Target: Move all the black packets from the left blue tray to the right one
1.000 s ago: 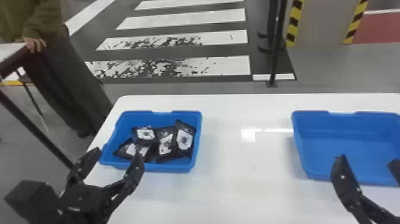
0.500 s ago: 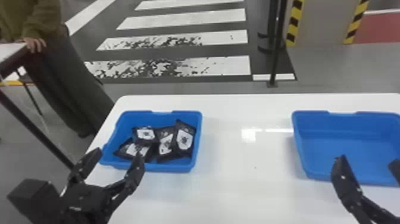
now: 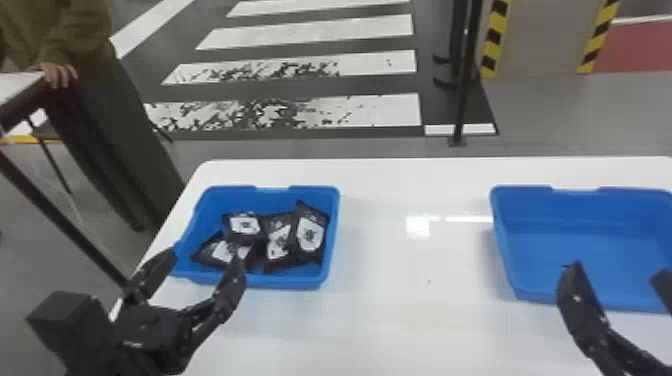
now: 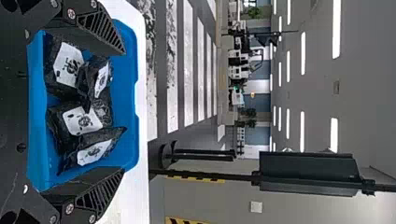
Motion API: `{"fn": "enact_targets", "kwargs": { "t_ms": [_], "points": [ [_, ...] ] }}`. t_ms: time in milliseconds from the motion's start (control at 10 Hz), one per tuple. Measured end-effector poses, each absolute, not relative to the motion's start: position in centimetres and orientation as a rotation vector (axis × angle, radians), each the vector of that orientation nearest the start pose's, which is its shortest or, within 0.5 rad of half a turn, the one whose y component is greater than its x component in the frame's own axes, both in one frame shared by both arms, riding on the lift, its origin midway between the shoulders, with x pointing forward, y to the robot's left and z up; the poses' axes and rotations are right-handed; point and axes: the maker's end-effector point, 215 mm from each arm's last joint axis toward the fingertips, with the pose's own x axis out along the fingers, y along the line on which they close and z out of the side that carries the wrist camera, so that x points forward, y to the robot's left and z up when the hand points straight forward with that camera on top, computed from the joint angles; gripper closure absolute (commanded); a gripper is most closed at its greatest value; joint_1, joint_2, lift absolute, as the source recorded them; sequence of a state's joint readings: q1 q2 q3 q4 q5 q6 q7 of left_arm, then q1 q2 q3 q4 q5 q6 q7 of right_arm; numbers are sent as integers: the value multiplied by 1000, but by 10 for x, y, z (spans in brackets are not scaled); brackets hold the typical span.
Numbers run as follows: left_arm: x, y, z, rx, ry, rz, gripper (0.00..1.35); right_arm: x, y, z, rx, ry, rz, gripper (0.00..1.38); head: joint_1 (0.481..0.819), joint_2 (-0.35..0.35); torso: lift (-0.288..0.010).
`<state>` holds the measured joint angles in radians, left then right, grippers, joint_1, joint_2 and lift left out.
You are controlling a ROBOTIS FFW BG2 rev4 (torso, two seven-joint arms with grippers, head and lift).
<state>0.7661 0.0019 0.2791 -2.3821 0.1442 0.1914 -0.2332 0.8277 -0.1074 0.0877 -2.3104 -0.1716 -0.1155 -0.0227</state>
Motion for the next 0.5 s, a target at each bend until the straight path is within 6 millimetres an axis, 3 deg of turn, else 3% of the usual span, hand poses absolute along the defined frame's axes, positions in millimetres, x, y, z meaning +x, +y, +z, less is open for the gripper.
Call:
{"fn": "enact_targets", "kwargs": {
  "t_ms": [200, 500],
  "points": [
    [382, 307, -321, 5, 175, -40, 191, 355, -191, -293, 172, -4, 97, 251, 695, 180, -140],
    [419, 301, -353, -12, 259, -90, 197, 354, -191, -294, 178, -1, 97, 252, 695, 167, -140]
  ]
}}
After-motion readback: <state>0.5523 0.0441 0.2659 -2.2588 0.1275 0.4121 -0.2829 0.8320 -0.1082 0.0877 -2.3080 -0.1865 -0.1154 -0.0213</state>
